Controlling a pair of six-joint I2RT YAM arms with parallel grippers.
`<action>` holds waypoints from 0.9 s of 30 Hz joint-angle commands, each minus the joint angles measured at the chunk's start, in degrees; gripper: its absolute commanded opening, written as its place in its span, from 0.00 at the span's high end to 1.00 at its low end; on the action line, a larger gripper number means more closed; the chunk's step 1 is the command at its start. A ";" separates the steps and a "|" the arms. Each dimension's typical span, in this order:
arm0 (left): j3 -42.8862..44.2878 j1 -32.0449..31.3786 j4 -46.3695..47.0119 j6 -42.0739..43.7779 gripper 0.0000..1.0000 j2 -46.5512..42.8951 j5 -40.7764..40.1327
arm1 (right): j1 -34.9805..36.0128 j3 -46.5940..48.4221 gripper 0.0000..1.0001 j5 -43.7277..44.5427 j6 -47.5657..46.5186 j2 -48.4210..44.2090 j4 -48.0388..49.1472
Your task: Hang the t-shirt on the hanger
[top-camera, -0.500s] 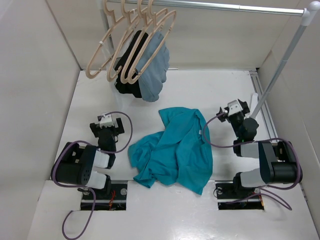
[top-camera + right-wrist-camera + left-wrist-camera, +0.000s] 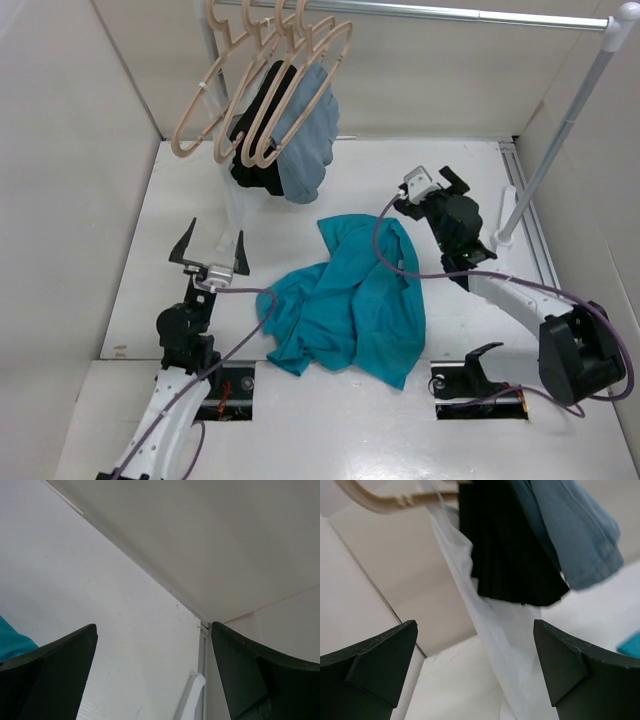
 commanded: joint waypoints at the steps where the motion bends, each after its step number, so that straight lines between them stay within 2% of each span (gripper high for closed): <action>1: -0.21 -1.34 -22.16 8.30 0.00 -9.25 3.50 | 5.14 3.72 0.00 15.89 -8.37 -3.21 -2.96; 4: -0.21 -2.48 -27.60 13.56 0.00 -16.22 2.86 | 11.47 8.46 0.00 22.26 -16.62 -4.53 -5.84; 6: 2.32 -2.49 -31.56 17.51 0.00 -17.82 2.86 | 14.90 13.36 0.00 26.66 -19.97 -4.53 -7.17; 7: 3.30 -2.49 -33.50 22.06 0.00 -17.83 3.56 | 15.69 15.14 0.00 28.07 -21.81 -4.53 -7.96; 10: 8.29 -3.01 -39.13 27.19 0.00 -15.73 3.05 | 17.54 22.17 0.00 31.15 -21.83 -3.31 -11.48; 13: 15.66 -4.15 -41.77 25.98 0.00 -9.93 0.24 | 21.04 29.27 0.00 31.77 -19.38 -2.77 -15.42; 14: 17.96 -4.16 -42.82 24.84 0.00 -6.18 -0.38 | 21.84 31.48 0.00 30.38 -15.63 -2.77 -17.09; 15: 20.51 -4.16 -45.79 23.17 0.00 -4.22 -1.08 | 22.37 33.94 0.00 25.06 -13.33 -2.77 -22.50; 16: 23.14 -4.68 -47.65 19.24 0.00 -2.12 -1.09 | 22.38 39.71 0.00 21.52 -10.61 -2.77 -25.60; 18: 31.14 -5.21 -54.04 14.92 0.00 4.19 -1.87 | 22.38 45.01 0.00 15.71 -0.07 -1.02 -30.97; 20: 38.07 -6.00 -57.58 7.91 0.00 8.08 -4.59 | 22.38 50.89 0.00 8.51 5.56 0.30 -32.31; 21: 39.50 -6.79 -58.82 5.69 0.00 10.62 -5.82 | 22.38 52.67 0.02 6.30 10.64 1.96 -32.31; 24: 40.31 -6.79 -58.22 1.90 0.00 10.13 -9.43 | 23.69 59.44 0.10 -0.56 20.22 6.34 -32.31; 27: 39.61 -6.79 -56.11 1.27 0.00 7.31 -11.54 | 26.33 66.27 0.10 -1.10 25.00 10.22 -32.84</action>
